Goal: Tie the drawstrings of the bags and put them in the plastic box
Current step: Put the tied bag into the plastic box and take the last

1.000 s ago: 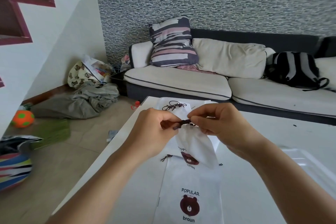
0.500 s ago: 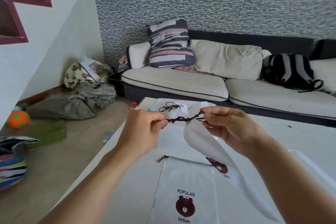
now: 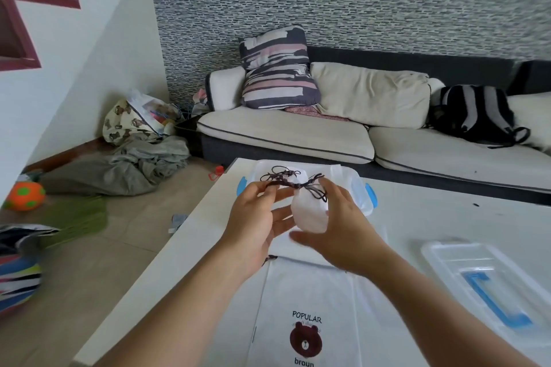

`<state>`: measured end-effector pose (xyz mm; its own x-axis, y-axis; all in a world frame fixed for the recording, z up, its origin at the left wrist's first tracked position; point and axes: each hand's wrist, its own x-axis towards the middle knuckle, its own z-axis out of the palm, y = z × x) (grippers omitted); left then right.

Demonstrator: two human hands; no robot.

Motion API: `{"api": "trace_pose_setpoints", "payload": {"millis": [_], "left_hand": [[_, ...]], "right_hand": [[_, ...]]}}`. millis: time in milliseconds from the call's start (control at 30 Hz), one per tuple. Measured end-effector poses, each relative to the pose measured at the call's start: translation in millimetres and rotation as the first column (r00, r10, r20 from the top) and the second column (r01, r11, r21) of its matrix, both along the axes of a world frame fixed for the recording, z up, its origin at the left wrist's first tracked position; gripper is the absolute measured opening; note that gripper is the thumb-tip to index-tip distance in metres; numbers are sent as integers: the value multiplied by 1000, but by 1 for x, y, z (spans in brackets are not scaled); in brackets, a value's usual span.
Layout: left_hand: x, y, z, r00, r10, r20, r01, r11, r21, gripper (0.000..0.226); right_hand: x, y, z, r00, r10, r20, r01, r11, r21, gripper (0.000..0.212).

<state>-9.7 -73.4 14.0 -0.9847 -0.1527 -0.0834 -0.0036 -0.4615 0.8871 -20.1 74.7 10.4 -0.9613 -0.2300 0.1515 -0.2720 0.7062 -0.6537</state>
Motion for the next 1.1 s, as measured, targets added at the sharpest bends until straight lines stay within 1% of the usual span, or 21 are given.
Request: {"api": "trace_pose_setpoints", "payload": {"millis": [67,100,133,167,200,233,300,367,400,467,533,567,600,633,667,700,767,833,933,1033,1100], "left_hand": [[-5,1,3,999,-32,-20,35,990,134,22],[-8,1,5,999,-31,-42,38,984,172,20],[-14,-1,3,998,0,-70,9,992,125,17],[-21,-7,0,992,56,-117,-62,997,-50,17],[-30,-16,-5,975,94,-200,-156,934,-322,25],[-38,-26,-11,955,87,-284,-243,779,-578,37],[-50,-42,-25,932,-24,-363,-323,402,-857,52],[-59,-48,-41,961,-144,-235,-220,113,-969,56],[-59,-47,-45,979,-160,-126,-127,6,-992,56],[-61,-47,-51,988,-147,49,31,-123,-992,57],[-66,-47,-55,984,-151,99,73,-164,-984,56],[-67,-47,-56,983,-160,87,61,-159,-985,55],[-68,-46,-57,983,-169,66,42,-141,-989,54],[-70,-44,-57,984,-169,50,29,-123,-992,53],[-71,-43,-57,986,-163,41,23,-111,-994,54],[-72,-42,-56,988,-151,32,16,-106,-994,53],[-73,-43,-55,991,-134,12,-3,-111,-994,51],[-72,-46,-56,990,-137,19,5,-103,-995,52],[-72,-47,-57,989,-145,36,23,-91,-996,55],[-71,-47,-57,987,-158,39,22,-103,-994,56],[-69,-45,-58,983,-178,50,27,-128,-991,60]], "right_hand": [[-9,-1,-6,979,-87,-183,72,994,-85,52],[-15,0,-1,957,-137,-256,109,987,-120,45],[-21,3,7,917,-179,-357,140,981,-133,48],[-28,5,18,859,-209,-468,160,977,-142,53],[-37,4,31,792,-235,-564,180,972,-152,59],[-47,2,40,730,-250,-637,212,968,-137,62],[-71,-9,55,651,-228,-724,273,960,-57,64],[-100,-26,61,630,-183,-755,317,948,35,60],[-110,-34,63,656,-159,-737,331,939,93,52],[-137,-51,46,800,-126,-586,334,906,261,32],[-156,-60,14,975,-58,-216,160,855,493,28],[-161,-62,-3,999,-5,31,-14,827,563,38],[-162,-62,-13,961,25,277,-182,808,561,53],[-164,-61,-20,880,32,474,-288,830,478,65],[-166,-58,-23,796,22,605,-315,868,383,71],[-169,-53,-23,754,9,657,-308,888,341,75],[-173,-41,-24,763,-125,634,-235,861,452,79],[-179,-32,-26,819,-255,515,-174,744,645,62],[-189,-29,-32,872,-208,444,-223,639,736,49],[-191,-24,-31,788,-211,579,-235,766,599,53],[-185,-16,-20,708,-156,689,-259,850,459,72]]}}
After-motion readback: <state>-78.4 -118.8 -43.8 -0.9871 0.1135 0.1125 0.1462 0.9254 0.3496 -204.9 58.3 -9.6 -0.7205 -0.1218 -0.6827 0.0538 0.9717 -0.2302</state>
